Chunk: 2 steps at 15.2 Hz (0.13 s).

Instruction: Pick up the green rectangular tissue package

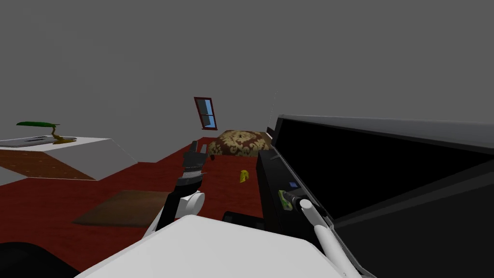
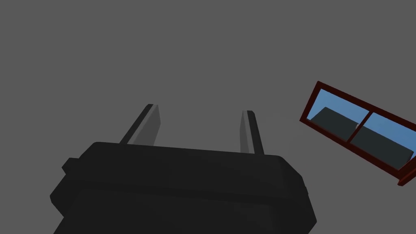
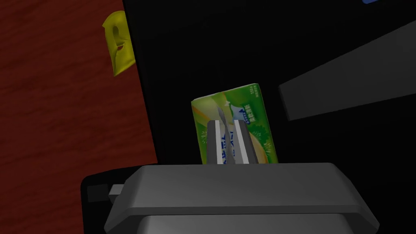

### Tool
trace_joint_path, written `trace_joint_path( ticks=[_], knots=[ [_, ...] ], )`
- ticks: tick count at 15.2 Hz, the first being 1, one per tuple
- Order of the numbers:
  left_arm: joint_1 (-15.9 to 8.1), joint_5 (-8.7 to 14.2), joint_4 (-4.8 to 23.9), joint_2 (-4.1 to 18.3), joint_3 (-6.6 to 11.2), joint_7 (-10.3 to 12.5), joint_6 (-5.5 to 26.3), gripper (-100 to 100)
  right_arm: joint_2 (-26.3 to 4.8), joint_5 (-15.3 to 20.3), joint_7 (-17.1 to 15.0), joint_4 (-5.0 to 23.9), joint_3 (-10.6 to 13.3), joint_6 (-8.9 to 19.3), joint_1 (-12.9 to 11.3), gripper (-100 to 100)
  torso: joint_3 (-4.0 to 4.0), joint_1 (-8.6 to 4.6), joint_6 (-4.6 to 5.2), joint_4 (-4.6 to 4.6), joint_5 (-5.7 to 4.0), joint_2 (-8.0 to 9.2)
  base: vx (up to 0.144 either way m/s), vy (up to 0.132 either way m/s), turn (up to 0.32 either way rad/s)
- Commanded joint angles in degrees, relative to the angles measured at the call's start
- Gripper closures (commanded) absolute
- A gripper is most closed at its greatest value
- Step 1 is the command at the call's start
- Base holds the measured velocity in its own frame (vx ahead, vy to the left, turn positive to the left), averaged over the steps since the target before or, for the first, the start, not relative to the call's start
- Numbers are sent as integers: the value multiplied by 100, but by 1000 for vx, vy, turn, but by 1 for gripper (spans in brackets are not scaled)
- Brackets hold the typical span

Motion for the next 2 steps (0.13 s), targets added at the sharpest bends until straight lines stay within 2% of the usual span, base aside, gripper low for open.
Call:
trace_joint_path(
  ticks=[1,2],
  knots=[
    [0,0,0,0,0,0,0,0,-108,14,-87,-95,31,162,-7,100,0,0,0,0,0,0,-35,64,-150],
    [0,0,0,0,0,0,0,0,-57,-1,-32,-48,12,75,1,100,2,6,0,1,1,3,-23,41,-70]
  ],
)
